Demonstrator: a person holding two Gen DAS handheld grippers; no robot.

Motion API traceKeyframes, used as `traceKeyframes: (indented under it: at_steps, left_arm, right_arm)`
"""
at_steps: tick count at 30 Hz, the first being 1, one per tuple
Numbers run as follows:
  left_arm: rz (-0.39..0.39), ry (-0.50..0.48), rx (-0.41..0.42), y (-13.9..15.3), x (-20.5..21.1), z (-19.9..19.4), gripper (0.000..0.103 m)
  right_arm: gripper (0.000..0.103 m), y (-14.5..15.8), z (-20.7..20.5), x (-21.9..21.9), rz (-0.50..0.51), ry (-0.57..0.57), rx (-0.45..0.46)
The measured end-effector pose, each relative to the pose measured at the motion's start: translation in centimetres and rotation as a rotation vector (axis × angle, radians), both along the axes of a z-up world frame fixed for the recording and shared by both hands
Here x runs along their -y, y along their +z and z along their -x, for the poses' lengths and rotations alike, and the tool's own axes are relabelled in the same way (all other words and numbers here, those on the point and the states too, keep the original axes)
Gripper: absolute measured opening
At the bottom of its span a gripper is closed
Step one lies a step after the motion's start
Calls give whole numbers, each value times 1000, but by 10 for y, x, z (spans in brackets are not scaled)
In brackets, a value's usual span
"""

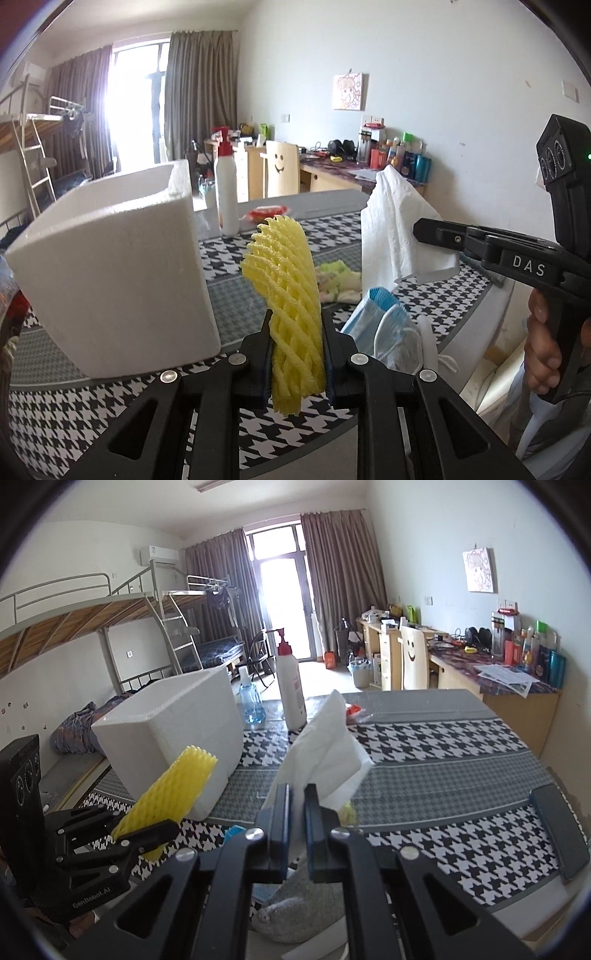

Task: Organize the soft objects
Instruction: 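Lift the yellow net with the left tool while the right tool lifts the white tissue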

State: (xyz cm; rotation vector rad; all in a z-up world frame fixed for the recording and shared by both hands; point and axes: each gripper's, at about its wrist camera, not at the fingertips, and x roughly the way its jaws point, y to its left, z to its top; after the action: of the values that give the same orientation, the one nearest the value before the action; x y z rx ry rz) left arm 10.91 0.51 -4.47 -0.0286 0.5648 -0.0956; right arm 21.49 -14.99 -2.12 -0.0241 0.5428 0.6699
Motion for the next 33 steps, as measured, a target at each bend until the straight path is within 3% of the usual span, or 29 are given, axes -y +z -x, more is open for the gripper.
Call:
traceKeyframes:
  at_steps: [33]
  left_arm:
    - [-28, 10, 130, 48, 5, -11, 22]
  right_arm:
    - [10, 41, -3, -2, -61, -1, 110]
